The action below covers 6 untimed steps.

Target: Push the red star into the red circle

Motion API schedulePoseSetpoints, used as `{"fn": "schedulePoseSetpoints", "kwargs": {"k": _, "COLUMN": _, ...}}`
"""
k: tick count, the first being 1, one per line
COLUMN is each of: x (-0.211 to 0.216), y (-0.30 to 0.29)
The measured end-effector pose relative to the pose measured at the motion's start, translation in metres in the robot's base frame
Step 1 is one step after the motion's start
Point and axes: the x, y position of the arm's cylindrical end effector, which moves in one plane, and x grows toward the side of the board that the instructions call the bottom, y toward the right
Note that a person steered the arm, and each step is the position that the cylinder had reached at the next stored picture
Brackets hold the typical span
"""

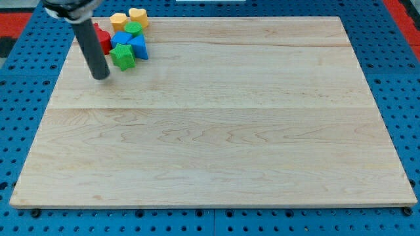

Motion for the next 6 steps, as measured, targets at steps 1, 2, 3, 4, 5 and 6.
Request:
{"fn": "schedulePoseSetpoints", "kwargs": {"k": 1, "x": -0.019, "y": -0.072}}
{"fn": "schedulePoseSetpoints", "kwargs": {"k": 2, "x": -0.038, "y": -0.076}}
{"fn": "schedulePoseSetpoints", "kwargs": {"k": 3, "x": -0.092, "y": -0.071}}
{"fn": "schedulePoseSetpoints", "kwargs": {"k": 4, "x": -0.106, "y": -0.071}}
{"fn": "schedulePoseSetpoints", "kwargs": {"k": 5, "x": -0.117, "y": -0.048}}
{"fn": "schedulePoseSetpoints", "kwargs": {"k": 6, "x": -0.114, "y": -0.029}}
